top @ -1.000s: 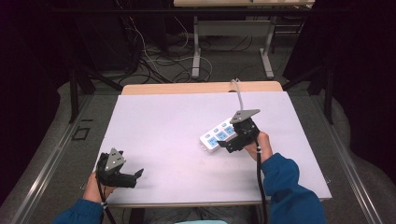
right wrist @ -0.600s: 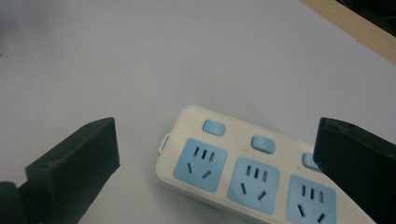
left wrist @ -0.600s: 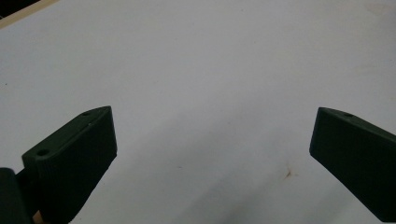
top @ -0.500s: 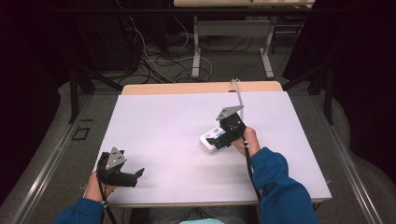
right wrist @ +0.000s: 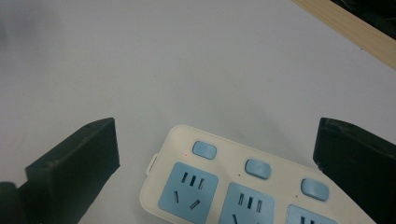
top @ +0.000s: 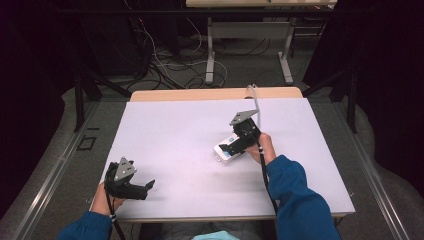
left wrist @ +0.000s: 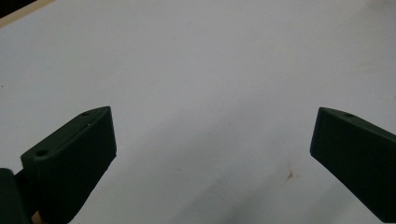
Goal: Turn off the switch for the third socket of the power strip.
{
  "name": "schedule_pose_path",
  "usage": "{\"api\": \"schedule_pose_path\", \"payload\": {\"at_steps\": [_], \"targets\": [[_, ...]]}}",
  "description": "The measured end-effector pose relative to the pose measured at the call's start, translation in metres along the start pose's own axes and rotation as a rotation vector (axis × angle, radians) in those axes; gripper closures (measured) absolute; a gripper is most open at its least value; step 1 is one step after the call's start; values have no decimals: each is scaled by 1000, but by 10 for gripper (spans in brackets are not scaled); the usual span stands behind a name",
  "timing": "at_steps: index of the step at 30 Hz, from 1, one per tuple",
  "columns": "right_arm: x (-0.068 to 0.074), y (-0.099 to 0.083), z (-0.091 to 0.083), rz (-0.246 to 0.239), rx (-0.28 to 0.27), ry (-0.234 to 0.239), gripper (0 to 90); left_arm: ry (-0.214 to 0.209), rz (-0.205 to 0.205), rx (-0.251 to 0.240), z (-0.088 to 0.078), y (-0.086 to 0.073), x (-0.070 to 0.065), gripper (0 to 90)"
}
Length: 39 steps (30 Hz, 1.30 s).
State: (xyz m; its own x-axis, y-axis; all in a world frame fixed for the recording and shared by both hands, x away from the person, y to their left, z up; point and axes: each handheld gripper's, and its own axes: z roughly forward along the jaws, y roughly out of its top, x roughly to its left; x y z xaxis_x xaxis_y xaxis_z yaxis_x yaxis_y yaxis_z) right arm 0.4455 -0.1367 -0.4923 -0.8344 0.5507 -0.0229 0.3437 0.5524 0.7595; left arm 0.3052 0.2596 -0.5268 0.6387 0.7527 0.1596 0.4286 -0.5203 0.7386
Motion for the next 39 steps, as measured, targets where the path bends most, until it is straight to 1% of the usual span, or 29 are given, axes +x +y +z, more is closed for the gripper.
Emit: {"api": "schedule_pose_path", "payload": {"at_steps": [2,3,4,5,6,7,8,9,12,13,14,16,17,19,21,22,24,25,26,27,28,29,30,31,32,33,36,37,39], "targets": [[-2,0,2,7,-12,0,0,10,3,-6,0,0,0,1],[-3,-1,3,4,-14,3,0,2,-7,-6,0,0,0,1],[-3,0,2,8,2,11,0,2,-5,-1,0,0,1,1],[-3,0,4,6,-11,3,0,1,-4,-1,1,-1,2,1],[-4,0,5,5,-10,2,0,3,-6,1,1,-1,2,1],[-5,1,5,8,-4,16,0,4,-7,1,1,0,2,1],[-5,2,5,14,-5,12,0,1,-9,-2,1,0,2,1],[-5,2,6,21,-26,9,0,1,-7,-3,1,0,1,1],[-6,4,10,15,-28,7,0,3,-5,-3,0,0,1,1],[-7,5,11,17,-31,10,0,-5,-14,-3,0,-1,1,1],[-7,6,13,20,-25,11,3,3,-4,-3,0,0,1,1],[-8,7,13,20,-16,14,94,2,-8,-5,0,-1,1,1],[-9,7,13,19,-17,14,119,-4,-22,-11,0,-1,0,1],[-9,7,14,21,-36,14,180,-1,-19,-11,0,-1,0,1],[-9,7,14,25,-39,10,242,-4,-23,-6,0,-1,0,1],[-10,7,14,20,-42,20,285,4,-7,-3,0,0,0,1],[-9,6,16,40,-41,17,470,2,-10,-4,0,0,-1,1],[-9,6,16,40,-41,17,470,-1,-12,-3,1,0,0,1],[-10,5,16,47,-35,26,552,1,-15,-1,1,0,0,1],[-10,5,17,53,-27,29,592,0,-17,-2,1,0,0,1],[-10,5,18,58,-19,35,725,-1,-16,-2,1,0,0,2],[-10,5,18,58,-19,35,725,1,-14,0,1,0,0,2],[-10,4,19,62,-26,29,773,2,-13,-3,1,0,0,2],[-10,5,18,64,-11,27,839,1,-14,-2,1,0,0,2],[-10,4,19,74,-27,21,882,1,-15,-2,0,0,0,2],[-10,4,20,77,-27,14,900,3,-13,-2,0,0,0,2],[-10,3,21,87,-19,11,900,4,-12,-9,0,0,0,2],[-10,4,21,82,9,12,900,3,-10,-6,0,0,0,2],[-8,3,24,81,3,8,900,1,-16,-4,1,0,0,2]]}}
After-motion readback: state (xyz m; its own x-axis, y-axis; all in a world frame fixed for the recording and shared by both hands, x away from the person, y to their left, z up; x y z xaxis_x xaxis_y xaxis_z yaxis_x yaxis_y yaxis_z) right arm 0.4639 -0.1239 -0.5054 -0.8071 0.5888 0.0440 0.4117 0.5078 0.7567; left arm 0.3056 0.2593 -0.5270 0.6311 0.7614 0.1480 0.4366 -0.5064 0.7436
